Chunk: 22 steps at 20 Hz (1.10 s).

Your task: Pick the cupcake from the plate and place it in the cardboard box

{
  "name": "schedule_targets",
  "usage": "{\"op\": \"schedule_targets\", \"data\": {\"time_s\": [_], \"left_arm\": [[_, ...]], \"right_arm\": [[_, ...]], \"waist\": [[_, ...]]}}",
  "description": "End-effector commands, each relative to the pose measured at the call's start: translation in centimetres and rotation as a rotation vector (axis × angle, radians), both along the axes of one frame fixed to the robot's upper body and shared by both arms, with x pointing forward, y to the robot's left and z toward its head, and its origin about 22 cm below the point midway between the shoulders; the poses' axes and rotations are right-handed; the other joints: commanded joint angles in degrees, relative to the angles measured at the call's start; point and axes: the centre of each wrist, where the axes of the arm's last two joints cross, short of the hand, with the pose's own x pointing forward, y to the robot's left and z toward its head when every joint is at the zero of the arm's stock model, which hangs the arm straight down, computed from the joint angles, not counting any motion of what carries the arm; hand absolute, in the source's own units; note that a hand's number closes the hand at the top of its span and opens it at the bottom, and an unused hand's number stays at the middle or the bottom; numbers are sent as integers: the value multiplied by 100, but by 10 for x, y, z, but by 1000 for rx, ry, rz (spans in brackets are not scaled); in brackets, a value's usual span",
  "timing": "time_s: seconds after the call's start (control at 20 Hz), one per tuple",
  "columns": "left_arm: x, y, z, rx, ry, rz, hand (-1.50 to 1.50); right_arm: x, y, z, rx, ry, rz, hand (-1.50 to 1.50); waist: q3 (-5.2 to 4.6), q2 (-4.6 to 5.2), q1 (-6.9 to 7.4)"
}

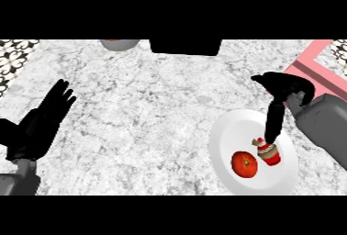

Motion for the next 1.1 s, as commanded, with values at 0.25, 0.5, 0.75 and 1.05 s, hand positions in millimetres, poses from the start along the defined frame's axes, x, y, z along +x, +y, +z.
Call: {"op": "schedule_targets", "data": {"time_s": [0.25,0.5,0.75,1.05], "left_arm": [[-2,10,-1,-12,15,10,0],[-14,19,4,-2,9,32,0],[-22,24,-8,-3,16,42,0],[-5,21,-3,1,11,57,0]], "right_arm": [[34,52,-28,-245,299,-60,-150],[48,46,-47,-253,405,-145,-150],[58,54,-39,-286,434,-139,-150],[63,55,-38,-303,464,-126,-150]], "waist": [[8,3,-60],[17,-26,-99],[16,-47,-179],[19,-50,-343]]}}
